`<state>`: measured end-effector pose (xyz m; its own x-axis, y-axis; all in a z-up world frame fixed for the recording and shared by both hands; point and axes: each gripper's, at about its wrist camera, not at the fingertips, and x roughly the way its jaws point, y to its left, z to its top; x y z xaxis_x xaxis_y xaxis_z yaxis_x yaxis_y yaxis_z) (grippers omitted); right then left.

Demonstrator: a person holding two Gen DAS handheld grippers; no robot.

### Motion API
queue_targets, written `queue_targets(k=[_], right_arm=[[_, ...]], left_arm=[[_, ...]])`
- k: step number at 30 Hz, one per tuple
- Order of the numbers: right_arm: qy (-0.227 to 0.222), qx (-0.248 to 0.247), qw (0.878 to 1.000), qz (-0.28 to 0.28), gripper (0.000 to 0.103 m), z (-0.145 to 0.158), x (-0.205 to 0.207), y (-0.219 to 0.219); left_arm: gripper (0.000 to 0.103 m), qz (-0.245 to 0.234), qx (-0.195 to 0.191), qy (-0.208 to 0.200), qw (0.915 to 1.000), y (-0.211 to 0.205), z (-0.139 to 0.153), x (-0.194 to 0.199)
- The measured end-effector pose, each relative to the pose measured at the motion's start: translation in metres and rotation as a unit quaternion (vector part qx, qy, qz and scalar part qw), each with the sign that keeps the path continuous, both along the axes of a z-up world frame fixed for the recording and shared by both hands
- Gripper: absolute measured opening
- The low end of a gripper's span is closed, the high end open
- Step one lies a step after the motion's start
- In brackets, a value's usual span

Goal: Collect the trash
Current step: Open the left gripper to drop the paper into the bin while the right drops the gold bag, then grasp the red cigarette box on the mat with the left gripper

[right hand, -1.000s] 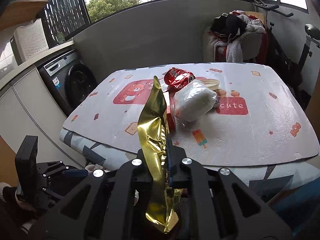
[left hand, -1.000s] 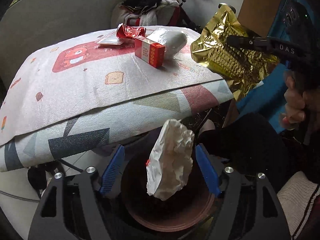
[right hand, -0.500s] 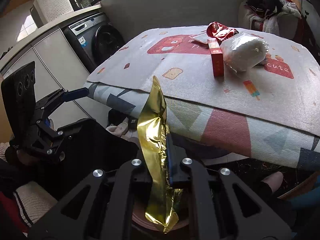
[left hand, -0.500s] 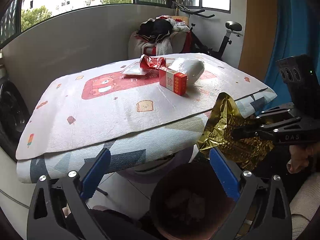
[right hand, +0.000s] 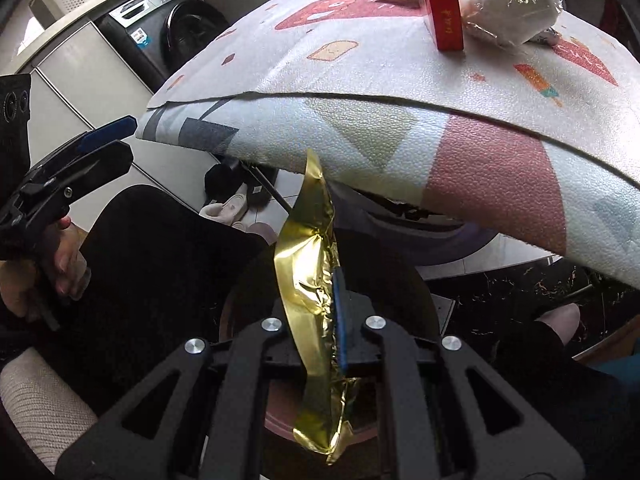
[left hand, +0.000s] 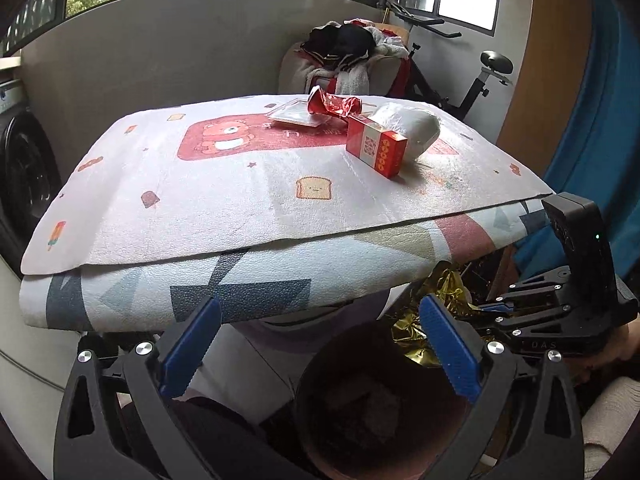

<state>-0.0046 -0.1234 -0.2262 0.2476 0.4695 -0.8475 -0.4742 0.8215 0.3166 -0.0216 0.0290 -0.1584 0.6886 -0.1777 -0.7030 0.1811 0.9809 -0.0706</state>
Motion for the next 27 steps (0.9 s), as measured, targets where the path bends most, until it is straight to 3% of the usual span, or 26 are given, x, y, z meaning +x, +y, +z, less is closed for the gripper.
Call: queue_targets(k=[5,8,9,12,14,24,27], right_arm=[[0.004,-0.011,1.0,-0.008,0.023,-0.004,0.002,0.001],[0.005,-0.016,1.0,-0.018,0.048,-0.004,0.003,-0.001],[0.004,-0.018,1.0,-0.022,0.062,-0.003,0.004,-0.002],[0.002,-0.019,0.999,-0.028,0.084,-0.002,0.005,-0.005],[0.0,-0.025,0.999,-0.033,0.093,-0.002,0.006,-0.006],[-0.034,-0.005,0.996,-0.078,0.097,0.014,0.01,-0.024],[-0.057,-0.023,0.991,-0.115,0.097,0.021,0.013,-0.03]], left_arm=[[0.097,0.0,0.006,0.003,1.0,-0.002,-0.002,0.001],[0.097,0.001,0.008,0.002,1.0,-0.003,-0.002,0.0],[0.097,0.001,0.009,0.001,1.0,-0.003,-0.002,0.0],[0.097,-0.002,0.014,0.0,0.9999,-0.005,-0.002,0.0],[0.097,-0.003,0.016,0.001,0.9999,-0.006,-0.002,0.0],[0.097,0.004,0.026,0.002,0.9996,-0.008,-0.003,0.001],[0.097,0.011,0.034,0.008,0.9993,-0.008,-0.005,0.004]])
